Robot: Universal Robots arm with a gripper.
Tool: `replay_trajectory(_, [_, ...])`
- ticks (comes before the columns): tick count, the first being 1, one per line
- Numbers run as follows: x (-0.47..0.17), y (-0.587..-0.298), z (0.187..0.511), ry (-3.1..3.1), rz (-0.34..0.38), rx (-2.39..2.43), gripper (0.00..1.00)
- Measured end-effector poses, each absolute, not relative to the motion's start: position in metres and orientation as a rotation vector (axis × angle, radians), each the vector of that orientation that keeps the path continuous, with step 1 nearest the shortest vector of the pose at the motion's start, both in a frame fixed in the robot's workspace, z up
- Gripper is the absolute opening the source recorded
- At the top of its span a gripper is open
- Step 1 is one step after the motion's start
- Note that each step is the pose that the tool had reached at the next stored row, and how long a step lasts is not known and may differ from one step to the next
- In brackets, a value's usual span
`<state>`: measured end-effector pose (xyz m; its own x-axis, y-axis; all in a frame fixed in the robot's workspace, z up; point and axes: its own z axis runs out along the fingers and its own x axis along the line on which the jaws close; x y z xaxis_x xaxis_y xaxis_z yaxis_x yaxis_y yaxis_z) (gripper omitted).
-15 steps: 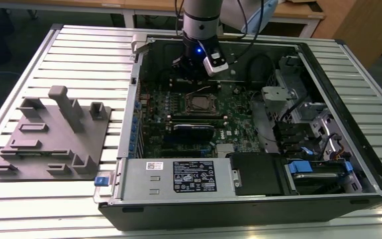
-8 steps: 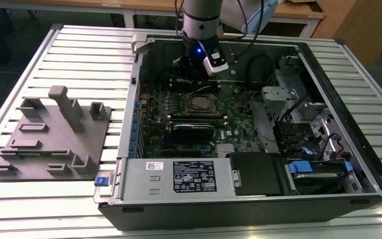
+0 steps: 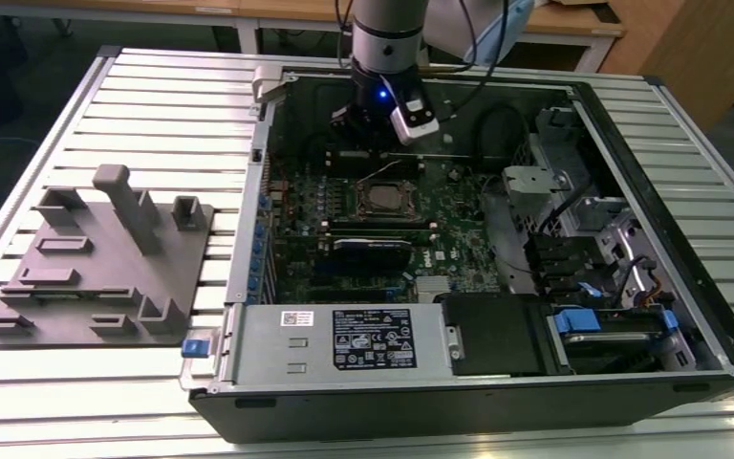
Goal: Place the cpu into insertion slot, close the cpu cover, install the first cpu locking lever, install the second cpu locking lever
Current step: 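Install the first cpu locking lever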
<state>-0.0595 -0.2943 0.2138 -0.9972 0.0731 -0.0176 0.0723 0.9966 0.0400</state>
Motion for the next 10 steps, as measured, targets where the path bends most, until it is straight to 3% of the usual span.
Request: replay_trajectory(10, [-0.060, -0.294, 0.225, 3.120, 0.071, 0.114, 0.10])
